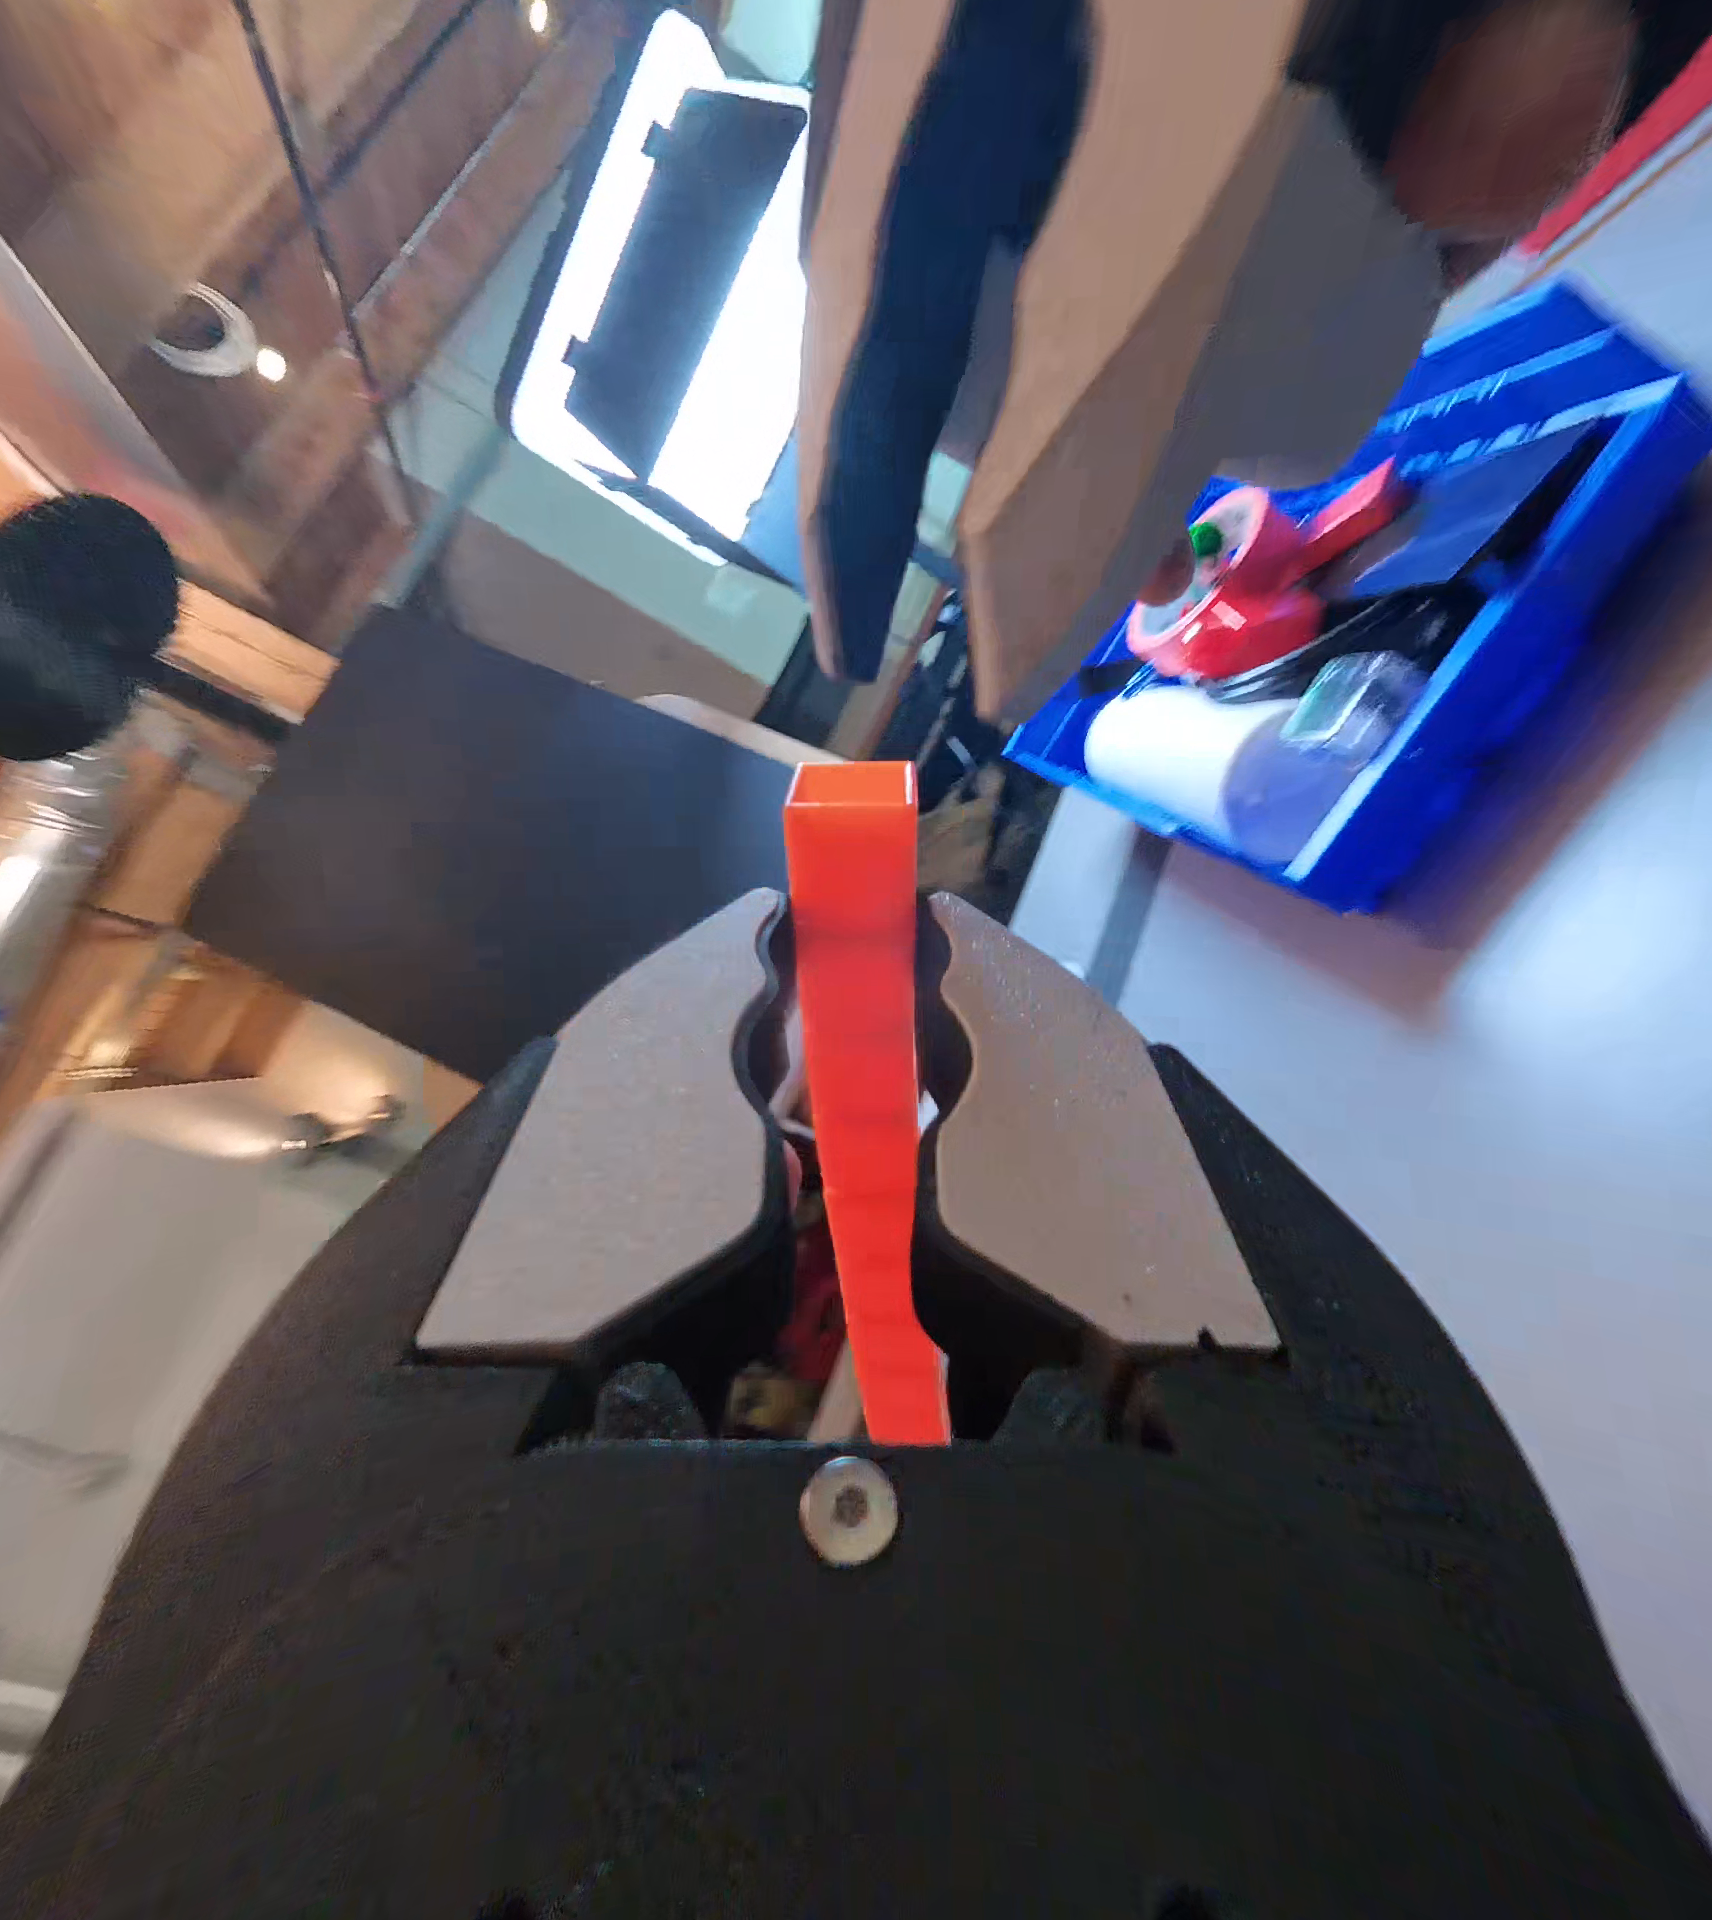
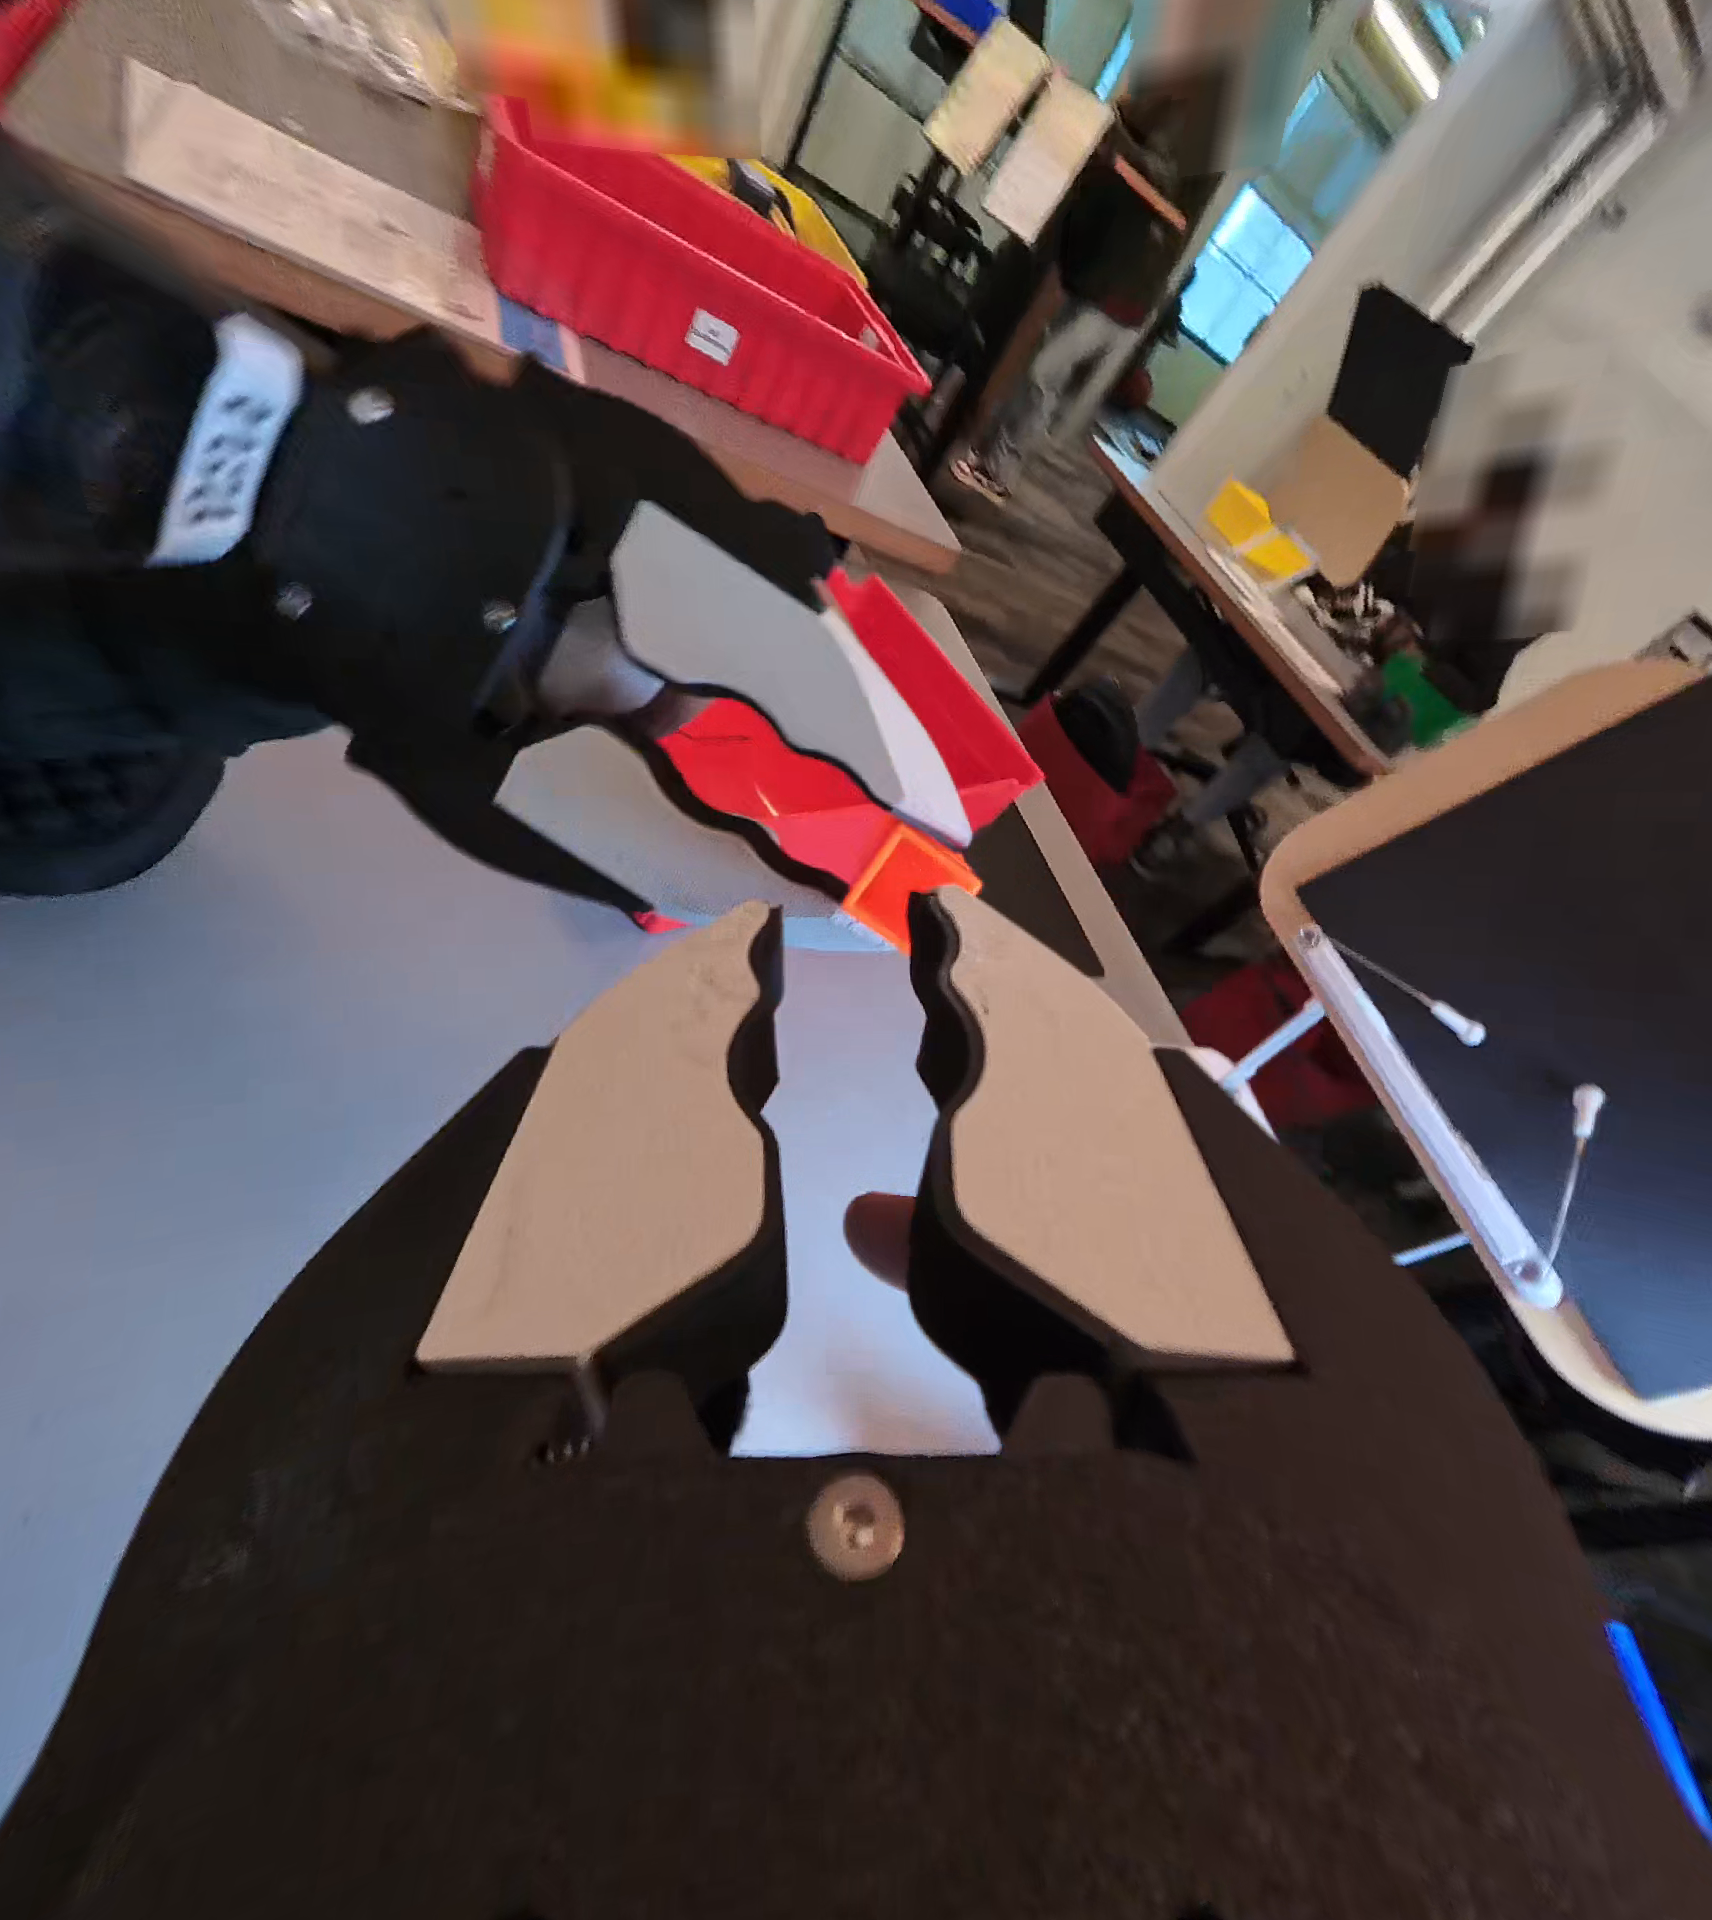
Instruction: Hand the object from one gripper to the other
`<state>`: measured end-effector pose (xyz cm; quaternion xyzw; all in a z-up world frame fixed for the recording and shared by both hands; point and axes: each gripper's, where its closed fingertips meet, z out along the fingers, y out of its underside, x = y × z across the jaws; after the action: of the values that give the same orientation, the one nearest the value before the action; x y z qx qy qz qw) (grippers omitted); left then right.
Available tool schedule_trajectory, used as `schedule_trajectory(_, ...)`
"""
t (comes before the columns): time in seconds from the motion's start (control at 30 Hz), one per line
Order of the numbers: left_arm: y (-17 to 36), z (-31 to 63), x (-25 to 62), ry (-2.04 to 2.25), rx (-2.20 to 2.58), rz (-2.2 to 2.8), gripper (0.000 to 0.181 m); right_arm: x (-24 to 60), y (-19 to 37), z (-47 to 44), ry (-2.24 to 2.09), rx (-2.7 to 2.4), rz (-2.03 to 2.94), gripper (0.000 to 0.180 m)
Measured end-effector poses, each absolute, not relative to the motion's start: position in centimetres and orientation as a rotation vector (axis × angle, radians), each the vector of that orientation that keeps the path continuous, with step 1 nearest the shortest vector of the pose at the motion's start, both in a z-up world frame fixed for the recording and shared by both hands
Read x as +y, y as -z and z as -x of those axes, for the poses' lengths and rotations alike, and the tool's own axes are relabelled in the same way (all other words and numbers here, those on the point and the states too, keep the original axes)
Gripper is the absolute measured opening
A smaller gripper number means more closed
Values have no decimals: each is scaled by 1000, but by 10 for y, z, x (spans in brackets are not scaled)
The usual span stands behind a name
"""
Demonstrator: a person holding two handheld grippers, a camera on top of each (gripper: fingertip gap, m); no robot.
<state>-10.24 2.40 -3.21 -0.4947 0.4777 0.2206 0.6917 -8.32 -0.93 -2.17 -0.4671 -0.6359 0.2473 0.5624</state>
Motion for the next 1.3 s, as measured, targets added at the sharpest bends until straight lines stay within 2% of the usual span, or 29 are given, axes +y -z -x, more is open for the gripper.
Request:
schedule_trajectory(0.17, 35, 99, 29, -747, 1069, 1020, 21, 5, 40, 99, -686, -1409, 1285, 13)
schedule_trajectory(0.23, 37, 103, 33, -845, 1065, 1011, 21, 13, 44, 104, -694, -1348, 1328, 14)
schedule_trajectory(0.4, 43, 116, 45, -971, 1057, 1019, 21, 26, 50, 117, -741, -1217, 1273, 2)
schedule_trajectory(0.47, 46, 118, 46, -861, 1052, 1086, 21, 29, 51, 118, -830, -1190, 1242, 2)
schedule_trajectory(0.67, 20, 122, 34, -512, 922, 1126, 37, 38, 21, 96, -1201, -1021, 1131, 2)
schedule_trajectory(0.8, -15, 116, 10, -11, 733, 1134, 38, 46, -15, 61, -1471, -833, 989, 2)
schedule_trajectory(0.87, -30, 113, -4, 281, 642, 1111, 33, 49, -33, 42, -1589, -737, 906, 2)
schedule_trajectory(1.0, -29, 114, -2, 693, 535, 1164, 32, 51, -58, 10, -1744, -606, 777, 2)
schedule_trajectory(1.13, -28, 120, 5, 881, 443, 1146, 44, 41, -61, 10, -1892, -580, 723, 2)
schedule_trajectory(1.3, -46, 125, -9, 1011, 402, 1050, 45, 14, -32, 55, -2056, -639, 754, 2)
